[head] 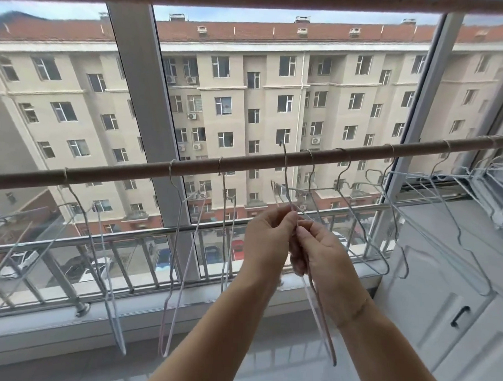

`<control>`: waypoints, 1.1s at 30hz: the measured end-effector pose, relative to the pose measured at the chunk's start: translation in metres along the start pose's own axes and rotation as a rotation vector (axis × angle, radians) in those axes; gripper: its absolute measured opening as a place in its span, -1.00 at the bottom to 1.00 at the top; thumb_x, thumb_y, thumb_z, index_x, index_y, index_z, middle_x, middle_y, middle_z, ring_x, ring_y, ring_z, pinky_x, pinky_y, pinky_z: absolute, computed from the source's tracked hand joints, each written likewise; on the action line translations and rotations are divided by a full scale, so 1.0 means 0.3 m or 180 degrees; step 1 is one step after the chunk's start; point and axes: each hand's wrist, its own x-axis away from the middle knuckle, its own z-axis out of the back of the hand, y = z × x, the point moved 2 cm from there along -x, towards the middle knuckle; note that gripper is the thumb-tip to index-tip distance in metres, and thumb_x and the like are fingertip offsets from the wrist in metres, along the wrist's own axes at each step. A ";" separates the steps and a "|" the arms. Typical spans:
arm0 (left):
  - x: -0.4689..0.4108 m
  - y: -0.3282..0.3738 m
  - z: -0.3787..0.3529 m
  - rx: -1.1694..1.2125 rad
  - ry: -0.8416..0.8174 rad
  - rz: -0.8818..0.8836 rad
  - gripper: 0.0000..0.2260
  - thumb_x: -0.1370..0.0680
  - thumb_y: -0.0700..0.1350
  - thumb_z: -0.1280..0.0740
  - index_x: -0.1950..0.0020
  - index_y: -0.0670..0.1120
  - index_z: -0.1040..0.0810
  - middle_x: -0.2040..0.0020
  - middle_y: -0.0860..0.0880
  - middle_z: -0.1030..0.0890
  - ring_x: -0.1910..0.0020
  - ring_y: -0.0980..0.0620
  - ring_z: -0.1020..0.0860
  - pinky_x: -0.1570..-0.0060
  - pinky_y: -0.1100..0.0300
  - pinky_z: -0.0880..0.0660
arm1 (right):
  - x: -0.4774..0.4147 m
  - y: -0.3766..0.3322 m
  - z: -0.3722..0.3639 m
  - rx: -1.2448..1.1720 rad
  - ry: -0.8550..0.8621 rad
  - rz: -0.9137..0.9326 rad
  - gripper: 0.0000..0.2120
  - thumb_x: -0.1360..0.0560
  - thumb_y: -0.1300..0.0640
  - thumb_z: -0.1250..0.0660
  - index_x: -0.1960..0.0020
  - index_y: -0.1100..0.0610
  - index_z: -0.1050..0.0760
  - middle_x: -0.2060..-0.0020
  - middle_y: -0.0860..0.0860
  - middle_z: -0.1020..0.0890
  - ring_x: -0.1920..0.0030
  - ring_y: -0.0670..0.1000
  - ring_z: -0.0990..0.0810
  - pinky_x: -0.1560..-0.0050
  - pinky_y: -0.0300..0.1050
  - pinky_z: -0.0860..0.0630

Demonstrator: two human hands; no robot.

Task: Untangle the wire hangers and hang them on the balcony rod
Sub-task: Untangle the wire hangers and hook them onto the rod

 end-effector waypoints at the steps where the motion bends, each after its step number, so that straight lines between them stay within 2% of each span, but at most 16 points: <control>1: -0.012 0.012 -0.003 0.0020 0.0002 -0.0010 -0.90 -0.54 -0.24 -0.31 0.03 -0.21 -0.60 0.29 -0.18 -0.58 0.55 0.05 -0.44 0.52 0.22 -0.45 | -0.015 -0.005 -0.005 0.0019 0.0011 0.0016 -0.80 -0.60 0.27 -0.08 0.10 0.19 -0.44 0.50 0.02 -0.38 0.56 -0.10 -0.30 0.57 -0.27 -0.23; 3: -0.033 0.026 -0.006 0.0060 0.0019 0.0043 -0.90 -0.54 -0.25 -0.30 0.11 -0.14 -0.60 0.31 -0.11 -0.60 0.49 0.05 -0.47 0.44 0.18 -0.48 | -0.045 -0.007 -0.011 0.0093 0.0061 -0.0003 -0.79 -0.60 0.26 -0.09 0.13 0.17 -0.46 0.50 0.01 -0.39 0.56 -0.10 -0.31 0.58 -0.28 -0.25; 5: -0.049 0.022 -0.002 0.0016 0.0052 0.0110 -0.87 -0.54 -0.26 -0.30 0.16 -0.14 -0.60 0.38 -0.06 -0.58 0.48 0.02 -0.47 0.44 0.15 -0.47 | -0.074 0.001 -0.013 0.0163 0.0140 -0.0092 -0.77 -0.60 0.27 -0.09 0.17 0.17 -0.45 0.50 0.03 -0.38 0.57 -0.09 -0.31 0.59 -0.26 -0.25; 8: -0.061 -0.023 0.014 -0.0196 0.0109 0.0176 -0.88 -0.54 -0.26 -0.28 0.06 -0.26 -0.60 0.44 -0.05 -0.52 0.48 -0.02 -0.43 0.40 0.09 -0.43 | -0.094 0.025 -0.014 0.0161 0.0191 -0.0250 -0.76 -0.59 0.27 -0.08 0.19 0.22 -0.43 0.49 0.05 -0.37 0.60 -0.09 -0.30 0.62 -0.27 -0.23; 11: -0.042 -0.042 0.035 -0.0314 0.0137 0.0119 -0.78 -0.54 -0.21 -0.30 -0.12 -0.30 -0.55 0.30 -0.16 -0.57 0.30 0.01 -0.52 0.18 0.03 -0.50 | -0.091 0.044 -0.007 0.0179 0.0185 -0.0321 -0.82 -0.59 0.27 -0.09 0.06 0.30 -0.44 0.48 0.04 -0.39 0.59 -0.11 -0.30 0.61 -0.29 -0.23; 12: -0.031 -0.042 0.046 -0.0418 0.0143 0.0010 -0.78 -0.54 -0.19 -0.30 -0.14 -0.25 -0.55 0.19 -0.18 -0.62 0.21 0.02 -0.56 0.07 0.08 -0.53 | -0.087 0.049 -0.004 0.0198 0.0184 -0.0352 -0.82 -0.59 0.26 -0.09 0.01 0.30 -0.45 0.47 0.04 -0.40 0.58 -0.11 -0.31 0.59 -0.29 -0.25; 14: -0.005 -0.028 0.076 -0.0632 0.0250 -0.0309 -0.87 -0.54 -0.14 -0.32 -0.06 -0.03 -0.59 0.08 -0.02 -0.66 0.09 0.12 -0.60 -0.02 0.24 -0.53 | -0.080 0.052 0.003 0.0259 0.0186 -0.0419 -0.83 -0.58 0.26 -0.10 -0.05 0.29 -0.44 0.45 0.03 -0.43 0.54 -0.09 -0.35 0.52 -0.27 -0.29; 15: 0.010 -0.017 0.095 -0.0738 0.0327 -0.0495 -0.89 -0.54 -0.13 -0.32 0.00 0.07 -0.57 0.09 0.08 -0.65 0.09 0.21 -0.60 0.01 0.32 -0.52 | -0.077 0.052 0.005 0.0321 0.0185 -0.0431 -0.83 -0.58 0.25 -0.11 -0.08 0.28 -0.43 0.42 0.04 -0.45 0.50 -0.08 -0.38 0.47 -0.25 -0.32; 17: 0.030 0.005 0.141 -0.0973 0.0571 -0.0853 -0.88 -0.54 -0.10 -0.32 -0.04 0.08 -0.56 0.07 0.13 -0.62 0.07 0.26 -0.59 0.03 0.38 -0.50 | -0.067 0.047 0.011 0.0593 0.0209 -0.0404 -0.81 -0.56 0.24 -0.15 -0.14 0.26 -0.42 0.30 0.04 -0.51 0.35 -0.05 -0.47 0.31 -0.22 -0.41; 19: 0.017 0.005 0.199 -0.1340 0.1022 -0.1051 -0.77 -0.55 -0.07 -0.30 -0.20 -0.04 -0.54 -0.06 0.03 -0.59 -0.04 0.16 -0.57 -0.08 0.26 -0.51 | -0.056 0.038 0.021 0.1108 0.0248 -0.0253 -0.73 -0.55 0.19 -0.20 -0.23 0.21 -0.38 0.08 0.04 -0.53 0.10 -0.02 -0.52 0.08 -0.20 -0.45; 22: -0.031 -0.018 0.270 -0.1664 0.1472 -0.0761 -0.65 -0.54 -0.01 -0.29 -0.29 -0.10 -0.47 -0.18 -0.06 -0.55 -0.16 0.01 -0.51 -0.22 0.05 -0.46 | -0.017 0.005 0.024 0.1828 0.0384 0.0155 -0.57 -0.52 0.16 -0.24 -0.37 0.15 -0.27 -0.23 0.04 -0.42 -0.26 0.01 -0.40 -0.31 -0.07 -0.38; 24: -0.050 -0.034 0.285 -0.1699 0.1395 -0.0392 -0.64 -0.53 0.01 -0.30 -0.26 -0.13 -0.49 -0.13 -0.09 -0.58 -0.10 -0.02 -0.54 -0.16 0.04 -0.48 | 0.023 -0.033 0.005 0.1916 0.0465 0.0570 -0.56 -0.52 0.19 -0.24 -0.38 0.12 -0.26 -0.26 0.01 -0.38 -0.30 -0.04 -0.35 -0.38 -0.06 -0.31; 27: -0.056 -0.048 0.279 -0.1628 0.1148 -0.0127 -0.82 -0.55 -0.03 -0.29 0.00 -0.11 -0.59 -0.01 -0.05 -0.64 0.13 0.08 -0.55 0.10 0.21 -0.45 | 0.081 -0.062 -0.050 0.1570 0.0191 0.1020 -0.67 -0.51 0.29 -0.22 -0.26 0.08 -0.37 -0.12 -0.01 -0.51 -0.16 -0.13 -0.48 -0.27 -0.30 -0.39; 29: -0.058 -0.046 0.275 -0.1540 0.1134 -0.0150 -0.85 -0.55 -0.06 -0.30 0.13 -0.07 -0.62 0.03 -0.09 -0.66 0.20 0.08 -0.54 0.12 0.17 -0.47 | 0.102 -0.046 -0.104 0.1462 -0.0232 0.0976 -0.69 -0.51 0.31 -0.22 -0.18 0.02 -0.41 -0.04 -0.03 -0.56 -0.09 -0.14 -0.53 -0.17 -0.36 -0.43; 30: -0.062 -0.044 0.275 -0.1399 0.1143 -0.0111 -0.85 -0.54 -0.09 -0.31 0.17 -0.07 -0.62 0.04 -0.11 -0.66 0.23 0.05 -0.53 0.11 0.13 -0.48 | 0.105 -0.023 -0.128 0.1565 -0.0406 0.0916 -0.69 -0.51 0.29 -0.22 -0.18 -0.01 -0.40 -0.05 -0.05 -0.55 -0.09 -0.15 -0.53 -0.18 -0.34 -0.43; 33: -0.070 -0.036 0.276 -0.0842 0.1218 0.0093 -0.88 -0.53 -0.20 -0.33 0.18 -0.14 -0.62 0.25 -0.08 -0.61 0.32 0.02 -0.50 0.24 0.19 -0.47 | 0.084 0.074 -0.167 0.1996 -0.0622 0.0625 -0.62 -0.52 0.22 -0.22 -0.32 0.06 -0.32 -0.16 -0.09 -0.43 -0.20 -0.13 -0.43 -0.30 -0.27 -0.33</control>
